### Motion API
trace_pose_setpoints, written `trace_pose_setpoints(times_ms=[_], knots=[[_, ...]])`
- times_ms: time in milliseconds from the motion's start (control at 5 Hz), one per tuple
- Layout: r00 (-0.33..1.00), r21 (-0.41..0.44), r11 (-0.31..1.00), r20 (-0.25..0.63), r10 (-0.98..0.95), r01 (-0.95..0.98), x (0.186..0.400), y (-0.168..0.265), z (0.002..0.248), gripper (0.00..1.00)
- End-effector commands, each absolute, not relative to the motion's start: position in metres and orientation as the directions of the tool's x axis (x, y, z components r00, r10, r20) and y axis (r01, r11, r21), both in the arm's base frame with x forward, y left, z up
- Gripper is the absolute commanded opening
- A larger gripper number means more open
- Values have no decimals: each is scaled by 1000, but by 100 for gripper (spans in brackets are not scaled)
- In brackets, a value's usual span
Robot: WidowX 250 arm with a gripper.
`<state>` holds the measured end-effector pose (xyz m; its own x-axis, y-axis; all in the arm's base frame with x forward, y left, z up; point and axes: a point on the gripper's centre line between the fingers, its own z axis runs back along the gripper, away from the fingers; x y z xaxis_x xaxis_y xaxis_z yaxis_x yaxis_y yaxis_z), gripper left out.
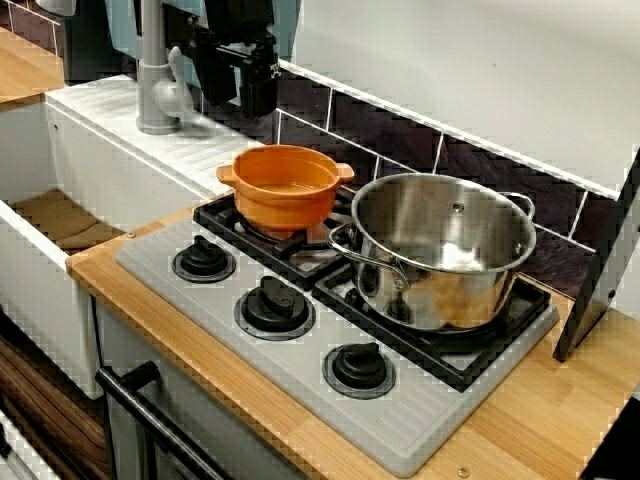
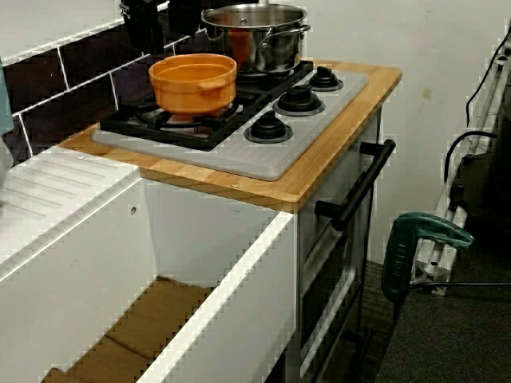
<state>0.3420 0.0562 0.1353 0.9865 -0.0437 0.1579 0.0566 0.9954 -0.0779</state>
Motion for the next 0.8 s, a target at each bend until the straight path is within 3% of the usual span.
trace_pose_setpoints(times_ms=[0,200,600], knots=[[986,-78,995,158,-44,57,342,56,135,100],[984,-98,994,176,-23,40,348,50,138,100],[983,-73,997,186,-10,24,358,42,111,100]])
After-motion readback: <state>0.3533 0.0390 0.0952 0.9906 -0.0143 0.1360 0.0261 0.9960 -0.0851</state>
